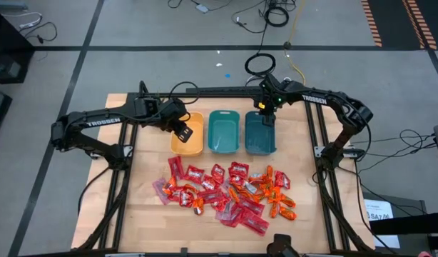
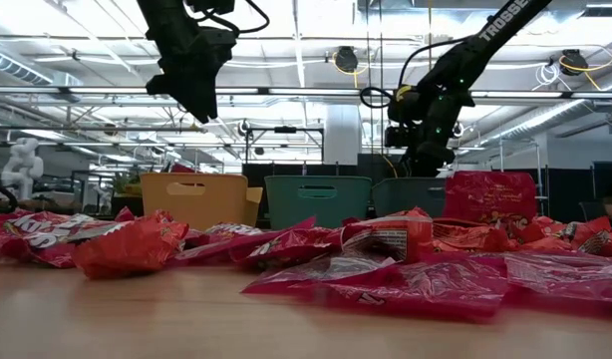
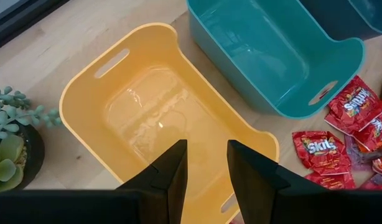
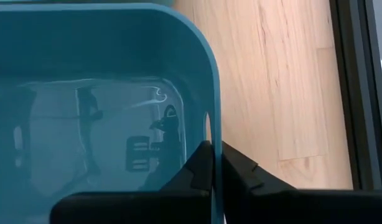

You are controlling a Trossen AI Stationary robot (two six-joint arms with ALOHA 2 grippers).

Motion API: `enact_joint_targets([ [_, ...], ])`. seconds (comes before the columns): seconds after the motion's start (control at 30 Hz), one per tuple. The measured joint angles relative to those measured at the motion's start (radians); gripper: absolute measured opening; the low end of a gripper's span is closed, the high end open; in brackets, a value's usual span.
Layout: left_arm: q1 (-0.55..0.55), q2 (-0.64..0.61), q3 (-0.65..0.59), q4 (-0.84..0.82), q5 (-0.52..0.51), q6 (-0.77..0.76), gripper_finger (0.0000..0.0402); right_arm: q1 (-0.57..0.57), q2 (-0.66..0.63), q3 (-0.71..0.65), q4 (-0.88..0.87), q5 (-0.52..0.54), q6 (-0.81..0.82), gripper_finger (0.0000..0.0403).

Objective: Sort candy
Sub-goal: Adjust the blue bin, then put the red candy into the top left yellow bin

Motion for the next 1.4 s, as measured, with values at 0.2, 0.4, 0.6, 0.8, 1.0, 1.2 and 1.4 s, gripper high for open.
enact_joint_targets([
  [0.2, 0.0, 0.0, 0.0, 0.0, 0.012, -0.002, 0.0123, 0.0, 0.0, 0.0, -0.002, 0.0, 0.006, 0.001],
  [0.4, 0.0, 0.0, 0.0, -0.001, 0.017, -0.024, 0.0123, 0.0, 0.0, 0.0, -0.002, 0.003, 0.007, 0.0039],
  [0.6, -0.001, 0.0, 0.0, -0.001, 0.023, -0.025, 0.0123, 0.0, -0.001, 0.011, -0.031, 0.003, 0.007, 0.0066],
  [0.8, -0.001, 0.0, 0.0, -0.001, 0.022, -0.025, 0.0123, -0.001, -0.001, 0.11, -0.159, 0.003, 0.015, 0.0079],
  [1.0, -0.001, 0.0, 0.0, -0.006, 0.022, -0.01, 0.0123, -0.012, -0.001, 0.286, -0.41, 0.001, 0.086, 0.008],
  [1.2, -0.001, 0.0, 0.0, -0.016, 0.022, 0.03, 0.0123, -0.059, -0.071, 0.364, -0.647, -0.002, 0.177, 0.0077],
  [1.4, -0.036, 0.0, 0.0, -0.001, -0.014, -0.043, 0.0123, -0.079, -0.301, 0.309, -0.698, -0.008, 0.291, 0.006],
])
